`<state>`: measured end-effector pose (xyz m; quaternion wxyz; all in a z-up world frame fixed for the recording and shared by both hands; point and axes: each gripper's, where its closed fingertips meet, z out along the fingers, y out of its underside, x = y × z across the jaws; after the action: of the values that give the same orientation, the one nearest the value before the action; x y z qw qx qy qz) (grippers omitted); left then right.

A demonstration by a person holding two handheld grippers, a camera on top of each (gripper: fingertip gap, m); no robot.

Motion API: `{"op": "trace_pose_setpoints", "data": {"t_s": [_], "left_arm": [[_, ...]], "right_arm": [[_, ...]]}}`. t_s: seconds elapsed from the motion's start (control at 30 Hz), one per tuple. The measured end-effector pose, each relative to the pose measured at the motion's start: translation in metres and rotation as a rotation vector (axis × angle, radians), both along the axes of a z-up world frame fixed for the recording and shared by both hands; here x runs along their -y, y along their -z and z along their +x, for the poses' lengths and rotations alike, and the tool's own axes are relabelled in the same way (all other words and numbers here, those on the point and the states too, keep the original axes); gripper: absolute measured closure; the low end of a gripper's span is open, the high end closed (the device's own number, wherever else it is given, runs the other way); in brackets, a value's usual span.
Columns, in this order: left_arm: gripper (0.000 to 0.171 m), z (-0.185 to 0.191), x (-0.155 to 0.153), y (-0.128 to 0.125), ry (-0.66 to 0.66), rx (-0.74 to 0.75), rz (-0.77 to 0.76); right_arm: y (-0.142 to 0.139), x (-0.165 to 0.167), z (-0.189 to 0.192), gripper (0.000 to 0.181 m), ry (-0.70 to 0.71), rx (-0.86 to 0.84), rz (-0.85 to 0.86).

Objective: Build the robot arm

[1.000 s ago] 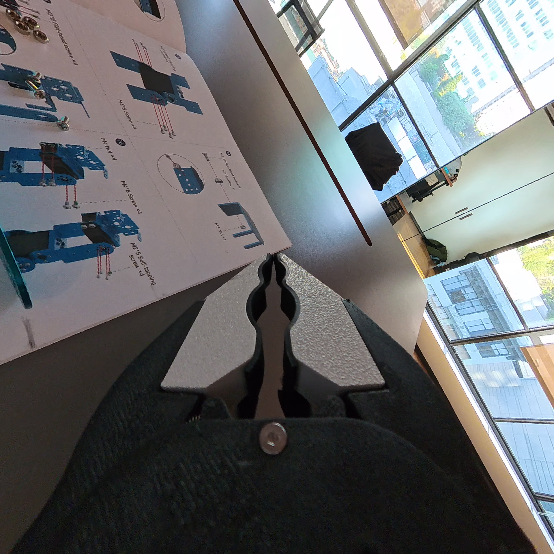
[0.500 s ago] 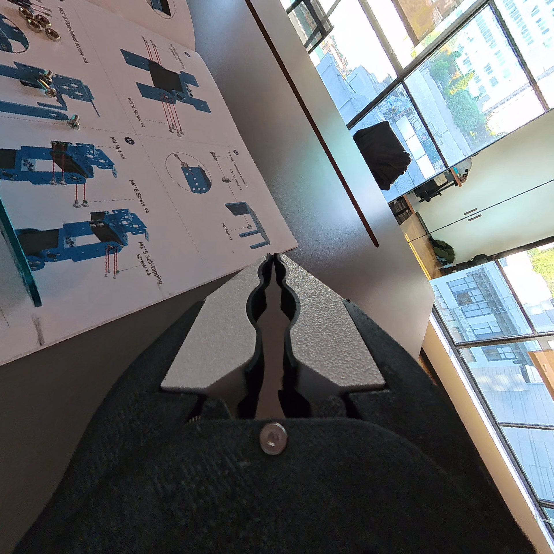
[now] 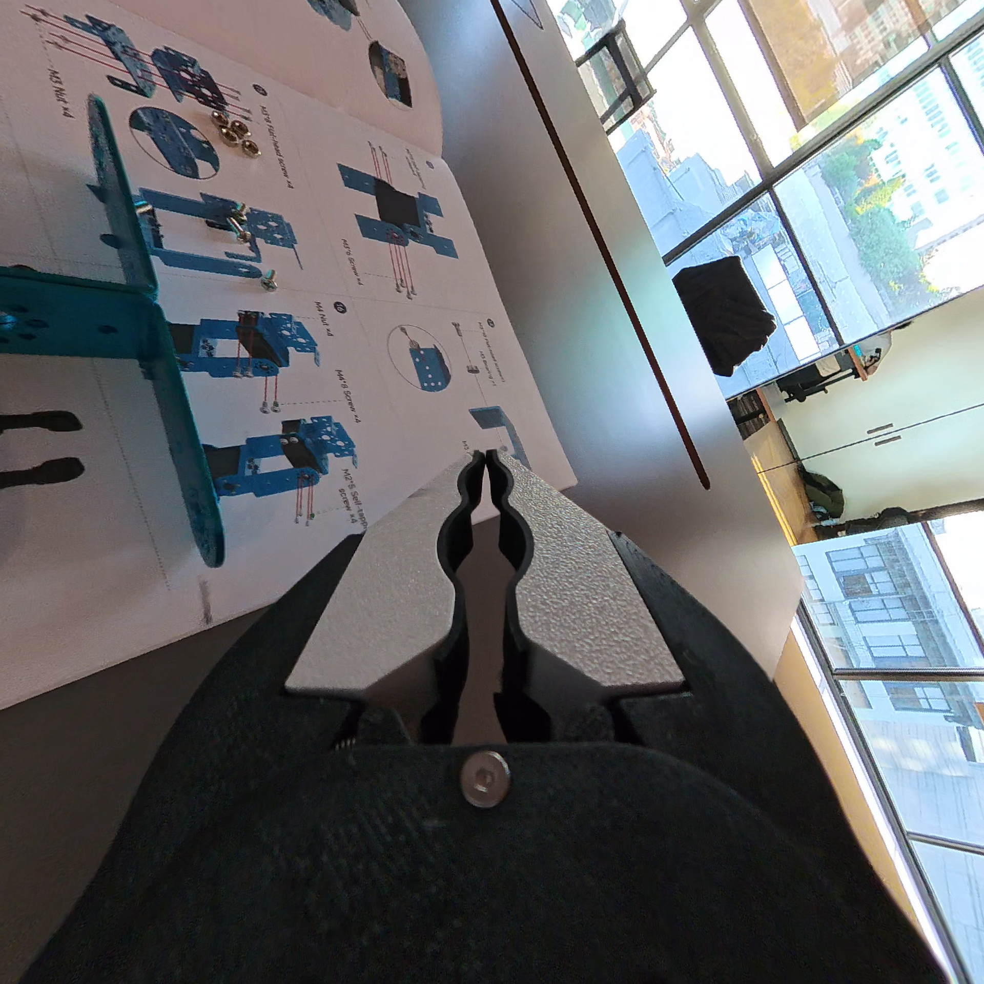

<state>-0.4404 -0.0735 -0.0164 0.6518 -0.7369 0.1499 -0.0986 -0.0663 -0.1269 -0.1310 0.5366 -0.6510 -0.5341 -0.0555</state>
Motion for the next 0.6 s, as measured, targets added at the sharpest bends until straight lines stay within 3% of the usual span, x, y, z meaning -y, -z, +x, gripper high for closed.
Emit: {"op": "trace_pose_setpoints", "data": {"t_s": [0.37,0.6], "left_arm": [[0.171,-0.004,-0.001,0.002,-0.025,-0.027,0.009],[0.171,0.014,0.004,0.003,0.024,-0.047,-0.005]], "right_arm": [[0.001,0.010,-0.004,0.180,-0.039,0.149,0.063],[-0.003,0.009,0.007,0.180,-0.027,0.081,0.026]]}}
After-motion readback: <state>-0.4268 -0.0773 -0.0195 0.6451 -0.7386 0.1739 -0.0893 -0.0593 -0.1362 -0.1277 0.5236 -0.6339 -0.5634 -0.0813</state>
